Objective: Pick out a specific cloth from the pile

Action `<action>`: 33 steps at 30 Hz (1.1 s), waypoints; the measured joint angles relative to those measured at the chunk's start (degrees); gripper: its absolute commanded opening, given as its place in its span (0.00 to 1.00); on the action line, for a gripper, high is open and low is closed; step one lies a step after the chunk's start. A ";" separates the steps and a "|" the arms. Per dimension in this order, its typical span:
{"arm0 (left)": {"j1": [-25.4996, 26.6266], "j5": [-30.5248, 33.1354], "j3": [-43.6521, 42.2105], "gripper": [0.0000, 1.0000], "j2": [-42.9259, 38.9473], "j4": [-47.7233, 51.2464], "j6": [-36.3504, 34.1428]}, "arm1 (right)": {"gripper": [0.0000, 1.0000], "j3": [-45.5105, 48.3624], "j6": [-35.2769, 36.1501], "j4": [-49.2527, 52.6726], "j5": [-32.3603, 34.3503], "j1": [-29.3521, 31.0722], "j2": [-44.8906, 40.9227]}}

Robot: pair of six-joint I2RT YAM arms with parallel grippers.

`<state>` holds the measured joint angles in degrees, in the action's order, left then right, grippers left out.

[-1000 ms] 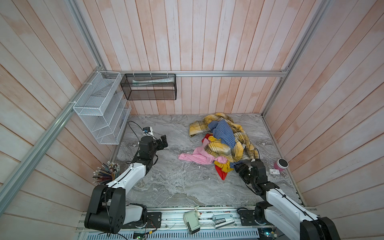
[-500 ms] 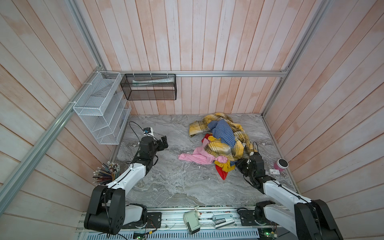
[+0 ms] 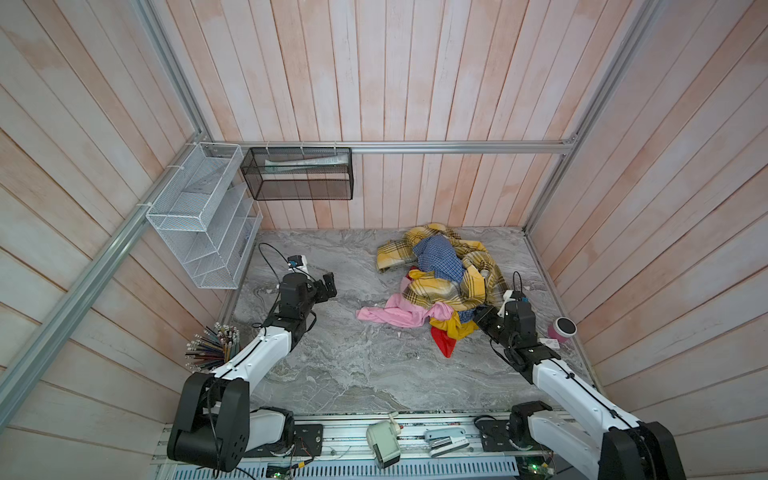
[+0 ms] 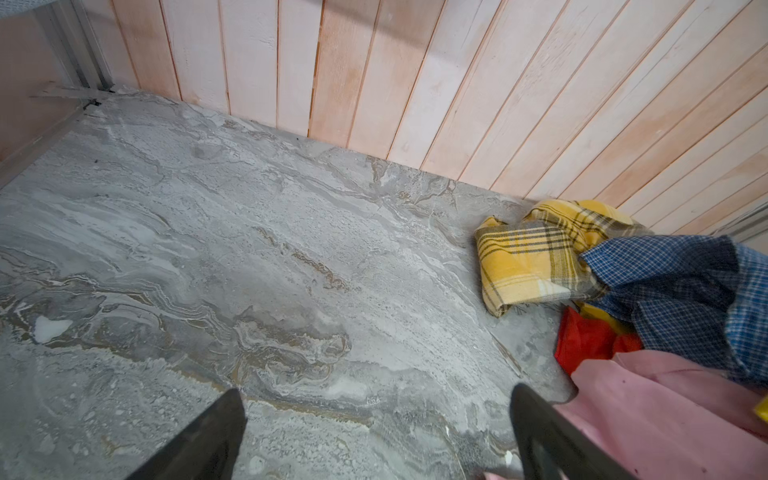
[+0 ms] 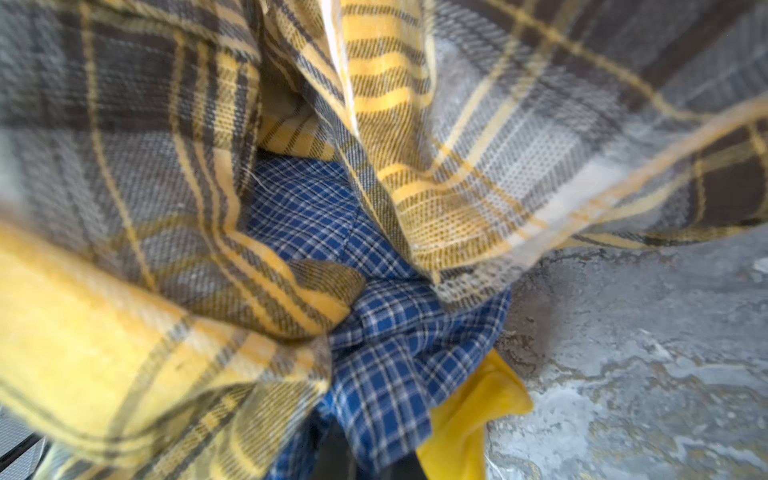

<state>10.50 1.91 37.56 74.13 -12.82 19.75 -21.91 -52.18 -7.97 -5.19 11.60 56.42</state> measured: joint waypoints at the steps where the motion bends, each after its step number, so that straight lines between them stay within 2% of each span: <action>1: 0.09 -0.04 0.00 1.00 0.00 -0.02 -0.02 | 0.16 -0.42 0.20 0.74 0.09 0.00 0.07; 2: 0.17 -0.09 0.00 1.00 0.00 0.00 -0.02 | 0.26 -0.76 0.22 1.42 0.26 0.02 0.15; 7: 0.46 -0.17 0.00 1.00 0.00 0.02 -0.02 | 0.52 -1.73 0.94 3.32 1.05 0.15 0.74; 14: 0.90 -0.20 0.00 1.00 0.00 0.04 -0.02 | 0.55 -1.86 1.44 3.48 1.27 1.07 1.66; 15: 0.98 -0.20 0.00 1.00 0.00 0.07 -0.02 | 0.53 -1.86 1.42 3.28 1.27 1.16 1.81; 18: 1.22 -0.17 0.00 1.00 0.00 0.13 -0.04 | 0.37 -1.86 1.51 3.30 1.29 1.36 2.49; 20: 1.31 -0.17 0.00 1.00 0.00 0.22 -0.07 | 0.29 -1.84 1.22 3.30 1.31 1.46 2.80; 24: 1.49 -0.15 0.00 1.00 0.00 0.33 -0.13 | 0.02 -1.03 0.33 1.55 1.31 1.49 2.71; 33: 2.27 -0.17 0.00 1.00 0.11 0.44 -0.22 | 0.00 -1.53 1.73 3.82 3.13 2.23 -1.84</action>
<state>12.78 1.74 37.56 74.24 -12.38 19.53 -23.44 -50.46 -4.14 -2.07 13.82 54.59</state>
